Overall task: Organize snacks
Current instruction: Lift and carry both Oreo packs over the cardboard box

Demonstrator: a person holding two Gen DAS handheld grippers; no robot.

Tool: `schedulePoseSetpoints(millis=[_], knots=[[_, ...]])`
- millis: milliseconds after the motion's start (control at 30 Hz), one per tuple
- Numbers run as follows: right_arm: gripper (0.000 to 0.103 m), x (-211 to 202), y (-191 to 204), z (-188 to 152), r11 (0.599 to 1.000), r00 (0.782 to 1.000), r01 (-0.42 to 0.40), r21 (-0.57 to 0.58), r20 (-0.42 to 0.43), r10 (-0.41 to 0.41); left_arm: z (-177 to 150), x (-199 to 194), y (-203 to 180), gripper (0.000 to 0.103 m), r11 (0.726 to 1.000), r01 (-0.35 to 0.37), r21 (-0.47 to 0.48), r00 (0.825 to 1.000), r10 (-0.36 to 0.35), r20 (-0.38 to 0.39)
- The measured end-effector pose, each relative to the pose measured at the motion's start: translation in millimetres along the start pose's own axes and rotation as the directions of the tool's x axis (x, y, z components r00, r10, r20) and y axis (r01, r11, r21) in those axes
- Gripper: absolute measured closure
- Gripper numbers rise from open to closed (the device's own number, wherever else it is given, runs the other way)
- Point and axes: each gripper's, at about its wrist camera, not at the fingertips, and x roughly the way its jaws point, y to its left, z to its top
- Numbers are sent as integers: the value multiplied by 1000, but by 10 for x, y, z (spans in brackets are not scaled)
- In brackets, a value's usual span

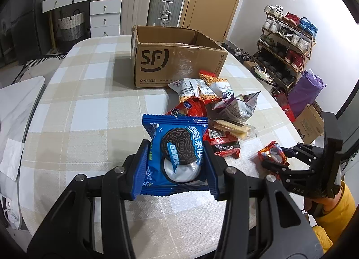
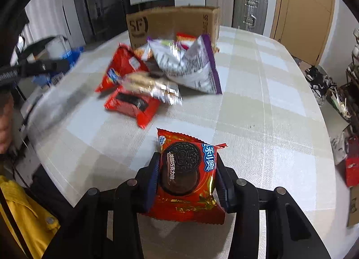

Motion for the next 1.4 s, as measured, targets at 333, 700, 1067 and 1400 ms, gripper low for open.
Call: schedulePoseSetpoints(millis=[333, 700, 1067, 1400], knots=[[59, -595, -86, 348, 995, 978, -82, 53, 197, 70, 161, -199, -38, 61, 1000, -11, 15, 998, 10, 65], [59, -1199, 92, 1126, 975, 905, -220, -3, 373, 205, 584, -616, -172, 61, 997, -50, 52, 982, 39, 187], [59, -1646, 223, 1838, 962, 840, -268, -60, 474, 264, 1047, -1076, -294, 61, 996, -56, 64, 953, 34, 302], [59, -1702, 275, 2465, 963, 822, -252, -100, 504, 267, 1614, -1066, -415, 61, 994, -66, 89, 949, 35, 314]])
